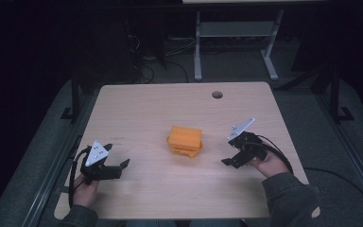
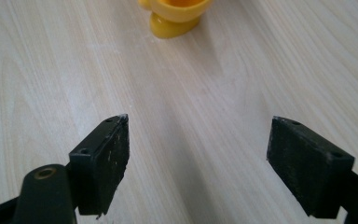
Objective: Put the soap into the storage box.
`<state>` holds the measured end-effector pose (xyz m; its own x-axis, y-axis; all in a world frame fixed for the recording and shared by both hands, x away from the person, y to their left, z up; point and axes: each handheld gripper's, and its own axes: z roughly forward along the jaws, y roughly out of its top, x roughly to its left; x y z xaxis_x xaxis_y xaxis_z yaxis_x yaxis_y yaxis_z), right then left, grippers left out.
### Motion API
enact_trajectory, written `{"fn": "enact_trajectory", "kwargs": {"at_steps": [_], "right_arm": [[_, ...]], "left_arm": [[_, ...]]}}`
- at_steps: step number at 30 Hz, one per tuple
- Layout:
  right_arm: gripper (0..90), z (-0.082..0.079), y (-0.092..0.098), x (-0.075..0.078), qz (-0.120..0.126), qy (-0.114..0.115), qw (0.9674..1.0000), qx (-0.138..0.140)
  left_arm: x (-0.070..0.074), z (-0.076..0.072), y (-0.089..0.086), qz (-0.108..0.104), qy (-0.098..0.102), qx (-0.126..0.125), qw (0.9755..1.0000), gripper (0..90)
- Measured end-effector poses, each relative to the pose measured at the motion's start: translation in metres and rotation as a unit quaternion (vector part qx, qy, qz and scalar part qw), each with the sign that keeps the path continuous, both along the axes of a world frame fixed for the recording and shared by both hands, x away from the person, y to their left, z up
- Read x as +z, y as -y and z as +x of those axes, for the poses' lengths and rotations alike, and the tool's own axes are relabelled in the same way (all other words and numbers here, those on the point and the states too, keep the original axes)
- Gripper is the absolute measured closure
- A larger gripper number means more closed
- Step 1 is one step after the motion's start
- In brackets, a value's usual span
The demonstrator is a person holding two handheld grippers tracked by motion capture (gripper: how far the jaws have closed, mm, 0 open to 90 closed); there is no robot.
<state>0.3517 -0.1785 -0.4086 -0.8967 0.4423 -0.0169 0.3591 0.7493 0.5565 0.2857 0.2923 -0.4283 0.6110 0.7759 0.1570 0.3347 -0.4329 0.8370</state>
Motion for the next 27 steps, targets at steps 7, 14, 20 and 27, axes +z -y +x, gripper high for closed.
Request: {"fn": "enact_trajectory", "kwargs": {"at_steps": [7,14,20,27], "right_arm": [[20.6,-0.006,0.008,-0.004,0.001,0.0,1.0,-0.009],[20.6,-0.015,0.022,-0.007,0.01,0.0,0.9997,-0.024],[20.6,-0.02,0.029,-0.009,0.016,0.002,0.9995,-0.029],[21.0,-0.03,0.041,-0.017,0.019,-0.002,0.999,-0.04]], "left_arm": [[0.0,0.0,0.001,-0.002,0.0,-0.001,1.0,14.1],[-0.001,0.0,0.001,0.002,-0.003,-0.002,1.0,14.1],[-0.001,0.0,0.002,0.003,-0.002,-0.003,1.0,14.1],[-0.002,0.001,0.002,-0.004,-0.013,-0.006,0.9999,14.1]]}}
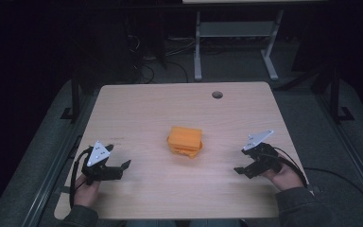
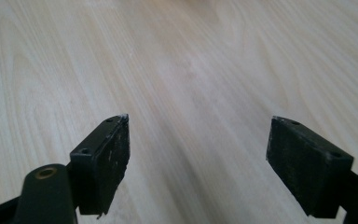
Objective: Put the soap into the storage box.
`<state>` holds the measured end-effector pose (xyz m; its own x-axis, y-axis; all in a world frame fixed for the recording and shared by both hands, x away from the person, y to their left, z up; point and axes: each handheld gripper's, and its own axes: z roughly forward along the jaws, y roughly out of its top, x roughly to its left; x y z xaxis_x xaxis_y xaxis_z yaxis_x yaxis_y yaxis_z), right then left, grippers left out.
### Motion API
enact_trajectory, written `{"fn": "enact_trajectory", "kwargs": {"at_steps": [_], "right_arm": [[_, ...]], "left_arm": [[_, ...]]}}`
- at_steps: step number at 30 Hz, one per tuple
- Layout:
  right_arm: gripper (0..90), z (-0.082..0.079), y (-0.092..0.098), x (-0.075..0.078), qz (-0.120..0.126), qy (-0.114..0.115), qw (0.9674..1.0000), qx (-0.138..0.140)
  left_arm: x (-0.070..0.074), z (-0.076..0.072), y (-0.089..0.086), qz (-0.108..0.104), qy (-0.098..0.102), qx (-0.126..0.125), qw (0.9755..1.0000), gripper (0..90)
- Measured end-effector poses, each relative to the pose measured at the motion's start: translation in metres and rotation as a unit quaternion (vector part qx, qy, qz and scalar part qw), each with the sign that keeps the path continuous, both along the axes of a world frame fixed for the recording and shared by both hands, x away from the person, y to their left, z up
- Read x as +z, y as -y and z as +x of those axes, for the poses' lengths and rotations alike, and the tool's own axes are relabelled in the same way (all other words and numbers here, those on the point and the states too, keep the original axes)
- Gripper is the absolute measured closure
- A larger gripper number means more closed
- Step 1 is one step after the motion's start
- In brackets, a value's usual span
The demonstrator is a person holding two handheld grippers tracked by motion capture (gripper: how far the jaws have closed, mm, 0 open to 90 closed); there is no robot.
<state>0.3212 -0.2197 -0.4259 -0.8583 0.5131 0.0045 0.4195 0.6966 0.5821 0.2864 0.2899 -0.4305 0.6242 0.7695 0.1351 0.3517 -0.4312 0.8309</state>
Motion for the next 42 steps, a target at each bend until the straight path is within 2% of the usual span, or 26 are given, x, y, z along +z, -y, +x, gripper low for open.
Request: {"fn": "enact_trajectory", "kwargs": {"at_steps": [2,13,19,23,26,28,31,34,35,36,39,42], "right_arm": [[20.9,-0.003,0.003,-0.002,0.003,-0.005,1.0,-0.006],[20.8,-0.018,0.016,-0.01,0.011,0.003,0.9997,-0.02],[20.9,-0.03,0.026,-0.014,0.022,0.021,0.9991,-0.03],[20.8,-0.038,0.033,-0.021,0.034,0.024,0.9983,-0.042],[20.9,-0.044,0.038,-0.028,0.031,0.021,0.998,-0.052],[21.0,-0.049,0.04,-0.028,0.037,0.026,0.9973,-0.059],[19.5,-0.056,0.042,-0.025,0.052,0.048,0.9948,-0.073],[18.8,-0.062,0.043,-0.025,0.069,0.051,0.9931,-0.08],[18.6,-0.063,0.042,-0.026,0.067,0.05,0.9931,-0.081],[18.4,-0.065,0.041,-0.028,0.063,0.047,0.9933,-0.084],[18.3,-0.068,0.04,-0.03,0.055,0.045,0.9939,-0.084],[17.8,-0.077,0.041,-0.027,0.064,0.062,0.9912,-0.098]], "left_arm": [[0.0,0.0,0.0,0.005,0.002,0.002,1.0,14.1],[-0.001,-0.001,0.001,0.007,0.001,0.002,1.0,14.1],[-0.001,-0.001,0.002,0.011,0.002,0.0,0.9999,14.1],[-0.002,-0.002,0.003,0.011,0.0,-0.002,0.9999,14.1],[-0.002,-0.002,0.003,0.015,-0.002,-0.005,0.9999,14.1],[-0.002,-0.002,0.004,0.014,-0.004,-0.006,0.9999,14.1],[-0.001,-0.002,0.003,0.018,-0.002,-0.006,0.9998,14.2],[-0.001,-0.003,0.003,0.015,0.0,-0.004,0.9999,14.1],[0.0,-0.003,0.002,0.016,0.002,-0.005,0.9999,14.1],[-0.001,-0.003,0.003,0.007,0.0,-0.001,1.0,14.1],[-0.001,-0.003,0.003,0.008,0.0,-0.002,1.0,14.1],[0.0,-0.003,0.003,0.01,0.0,-0.003,0.9999,14.1]]}}
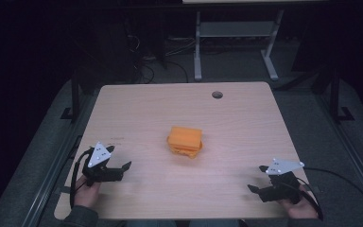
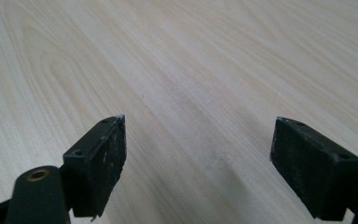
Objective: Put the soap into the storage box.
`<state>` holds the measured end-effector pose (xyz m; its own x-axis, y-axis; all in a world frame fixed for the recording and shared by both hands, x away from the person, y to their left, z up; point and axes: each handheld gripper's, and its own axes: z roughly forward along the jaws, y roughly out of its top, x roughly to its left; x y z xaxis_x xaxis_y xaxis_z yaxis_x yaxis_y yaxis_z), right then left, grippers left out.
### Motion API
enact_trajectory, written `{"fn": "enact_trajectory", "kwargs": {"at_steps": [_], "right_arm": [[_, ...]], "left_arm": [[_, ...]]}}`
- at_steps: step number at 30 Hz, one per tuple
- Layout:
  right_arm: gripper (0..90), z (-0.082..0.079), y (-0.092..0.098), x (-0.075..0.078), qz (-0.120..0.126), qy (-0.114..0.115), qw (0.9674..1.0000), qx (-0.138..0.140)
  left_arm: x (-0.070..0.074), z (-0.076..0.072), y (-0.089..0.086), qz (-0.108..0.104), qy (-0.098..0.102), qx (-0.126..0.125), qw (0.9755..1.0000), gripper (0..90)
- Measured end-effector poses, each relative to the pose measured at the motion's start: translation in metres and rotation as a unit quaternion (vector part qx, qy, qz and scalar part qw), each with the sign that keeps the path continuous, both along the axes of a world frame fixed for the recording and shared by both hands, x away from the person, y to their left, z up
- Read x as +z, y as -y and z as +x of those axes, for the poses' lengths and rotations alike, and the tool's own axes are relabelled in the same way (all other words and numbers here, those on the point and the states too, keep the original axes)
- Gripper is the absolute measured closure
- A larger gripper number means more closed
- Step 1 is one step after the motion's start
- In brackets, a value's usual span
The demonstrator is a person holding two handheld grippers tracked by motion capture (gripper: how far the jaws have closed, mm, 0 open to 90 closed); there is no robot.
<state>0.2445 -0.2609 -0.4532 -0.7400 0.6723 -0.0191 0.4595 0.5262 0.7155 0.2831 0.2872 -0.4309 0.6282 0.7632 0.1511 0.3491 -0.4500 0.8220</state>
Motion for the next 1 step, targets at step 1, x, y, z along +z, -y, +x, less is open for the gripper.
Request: {"fn": "enact_trajectory", "kwargs": {"at_steps": [1], "right_arm": [[17.8,-0.0017,0.0002,0.0007,-0.001,0.006,1.0,-0.003]], "left_arm": [[0.0,0.0,0.0,0.0,0.0,0.0,1.0,14.1]]}}
